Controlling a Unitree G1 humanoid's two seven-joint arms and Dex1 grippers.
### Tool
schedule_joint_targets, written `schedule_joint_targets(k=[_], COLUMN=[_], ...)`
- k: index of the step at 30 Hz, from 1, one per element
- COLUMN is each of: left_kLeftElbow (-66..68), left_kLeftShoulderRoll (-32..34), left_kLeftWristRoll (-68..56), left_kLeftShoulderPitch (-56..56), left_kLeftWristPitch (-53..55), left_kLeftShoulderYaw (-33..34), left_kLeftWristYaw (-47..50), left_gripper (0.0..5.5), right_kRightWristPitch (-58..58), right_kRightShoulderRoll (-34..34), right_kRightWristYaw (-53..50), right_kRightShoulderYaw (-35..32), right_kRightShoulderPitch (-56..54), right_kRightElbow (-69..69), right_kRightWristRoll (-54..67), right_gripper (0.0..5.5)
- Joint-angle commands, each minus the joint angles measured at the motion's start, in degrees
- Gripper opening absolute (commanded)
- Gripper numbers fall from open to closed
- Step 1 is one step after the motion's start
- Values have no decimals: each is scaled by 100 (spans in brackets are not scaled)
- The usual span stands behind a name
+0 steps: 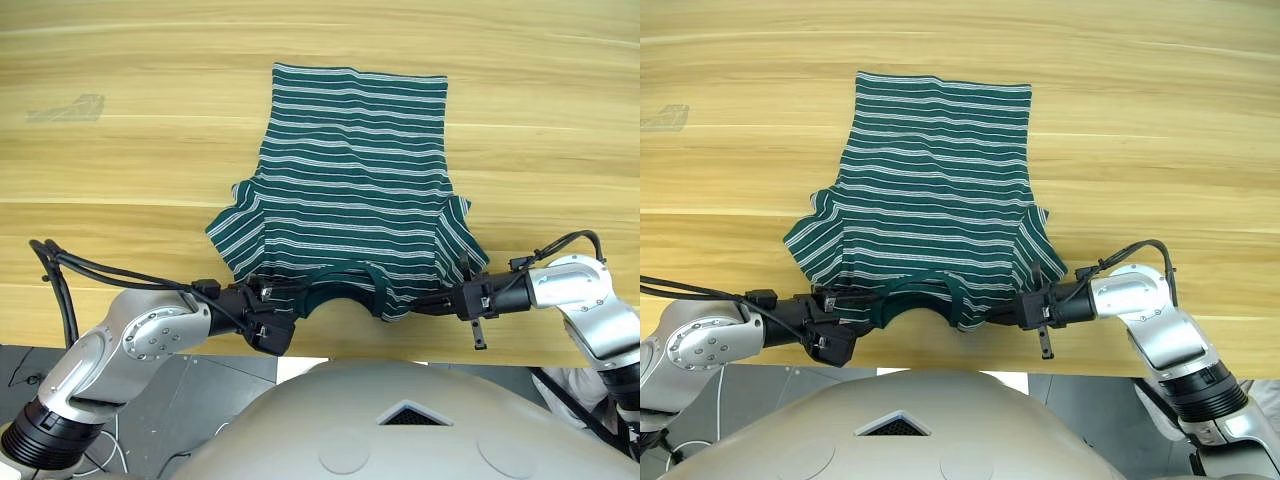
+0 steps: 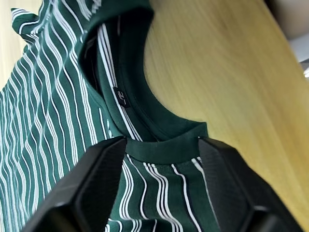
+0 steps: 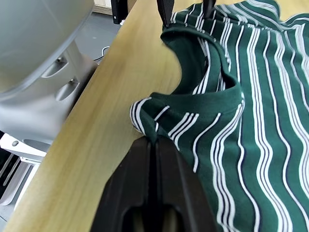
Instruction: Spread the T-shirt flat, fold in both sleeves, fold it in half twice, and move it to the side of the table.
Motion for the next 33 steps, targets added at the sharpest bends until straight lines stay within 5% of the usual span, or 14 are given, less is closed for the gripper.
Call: schedule_joint_targets(k=[1, 11, 15, 17, 19, 24, 28, 33], left_kLeftElbow=[-384, -637, -377, 60, 1182, 3077, 3387, 3489], left_kLeftShoulderRoll=[-159, -308, -588, -917, -1104, -832, -945, -1009], left_kLeftWristRoll=[-1198, -3340, -4902, -4648, -2912, 47, 508, 593], left_kLeftShoulderPitch=[-148, -754, -1261, -1817, -2486, -2923, -2869, -2779], left_kLeftWristPitch=[604, 1767, 2467, 2598, 1958, 105, -482, -761], left_kLeftShoulderYaw=[371, 1064, 1618, 1590, 1095, 156, 60, 160], left_kLeftWristYaw=[-158, -251, -111, 448, 1310, 2513, 2686, 2713], left_gripper=[344, 494, 540, 540, 540, 540, 540, 540], right_kRightWristPitch=[558, 2039, 2782, 2473, 1426, -971, -1863, -2250], right_kRightShoulderRoll=[134, -344, -44, 498, 901, 668, 354, -27], right_kRightWristYaw=[-38, 915, 743, -41, -949, -2044, -2270, -2399], right_kRightShoulderYaw=[-302, -983, -1447, -1530, -1258, -513, -142, 77], right_kRightShoulderPitch=[-144, 51, -202, -592, -967, -1450, -1557, -1790], right_kRightElbow=[-28, -456, -279, 153, 819, 2391, 3148, 3651], right_kRightWristRoll=[646, 2686, 3683, 3162, 1630, -1314, -2380, -3020], right_gripper=[61, 233, 312, 349, 381, 472, 535, 538])
